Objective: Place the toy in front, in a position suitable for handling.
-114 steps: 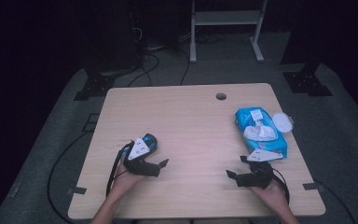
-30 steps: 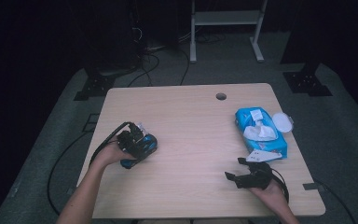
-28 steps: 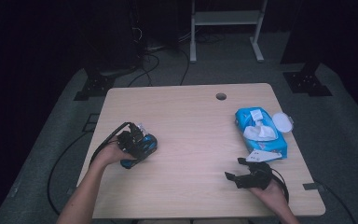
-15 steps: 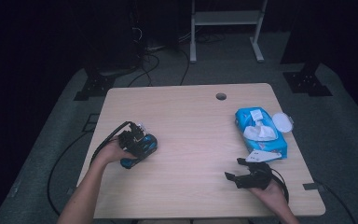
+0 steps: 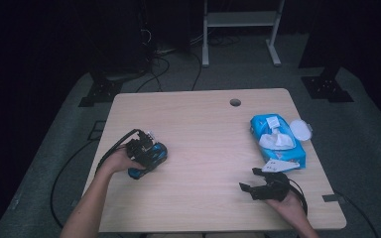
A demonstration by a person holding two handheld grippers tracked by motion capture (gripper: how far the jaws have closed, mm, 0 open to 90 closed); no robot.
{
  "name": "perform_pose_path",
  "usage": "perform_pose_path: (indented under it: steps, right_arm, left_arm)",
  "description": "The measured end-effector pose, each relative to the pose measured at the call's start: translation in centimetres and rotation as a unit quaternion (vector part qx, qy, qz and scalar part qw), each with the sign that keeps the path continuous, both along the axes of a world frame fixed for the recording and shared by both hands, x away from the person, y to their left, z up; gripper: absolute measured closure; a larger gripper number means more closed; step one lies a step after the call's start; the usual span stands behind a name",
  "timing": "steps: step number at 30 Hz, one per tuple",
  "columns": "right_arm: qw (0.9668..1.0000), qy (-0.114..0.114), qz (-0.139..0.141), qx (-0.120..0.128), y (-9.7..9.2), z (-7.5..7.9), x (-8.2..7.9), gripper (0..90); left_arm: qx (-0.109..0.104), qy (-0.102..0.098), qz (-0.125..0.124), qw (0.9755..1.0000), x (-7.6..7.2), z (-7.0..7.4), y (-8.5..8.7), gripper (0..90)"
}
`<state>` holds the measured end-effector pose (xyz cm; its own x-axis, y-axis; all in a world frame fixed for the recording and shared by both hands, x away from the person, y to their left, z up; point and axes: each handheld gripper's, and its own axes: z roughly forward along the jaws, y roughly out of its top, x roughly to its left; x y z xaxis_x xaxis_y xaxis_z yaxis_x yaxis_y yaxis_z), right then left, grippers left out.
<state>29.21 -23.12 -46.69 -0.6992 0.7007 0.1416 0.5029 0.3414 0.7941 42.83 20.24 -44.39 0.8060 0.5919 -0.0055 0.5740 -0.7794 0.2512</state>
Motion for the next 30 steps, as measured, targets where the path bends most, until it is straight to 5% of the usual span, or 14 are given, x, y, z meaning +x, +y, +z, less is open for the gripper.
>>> perform_pose_path:
  steps: [11, 30]
  right_arm:
    - [1.0, 0.0, 0.002, 0.0, 0.03, -0.07, 0.12, 19.4]
    - [1.0, 0.001, 0.001, 0.006, -0.15, -0.03, 0.23, 19.4]
  left_arm:
    - [-0.01, 0.006, 0.0, 0.9999, 0.14, 0.06, 0.28, 25.6]
    - [-0.008, -0.02, -0.028, 0.9994, -0.36, 0.59, 0.28, 26.2]
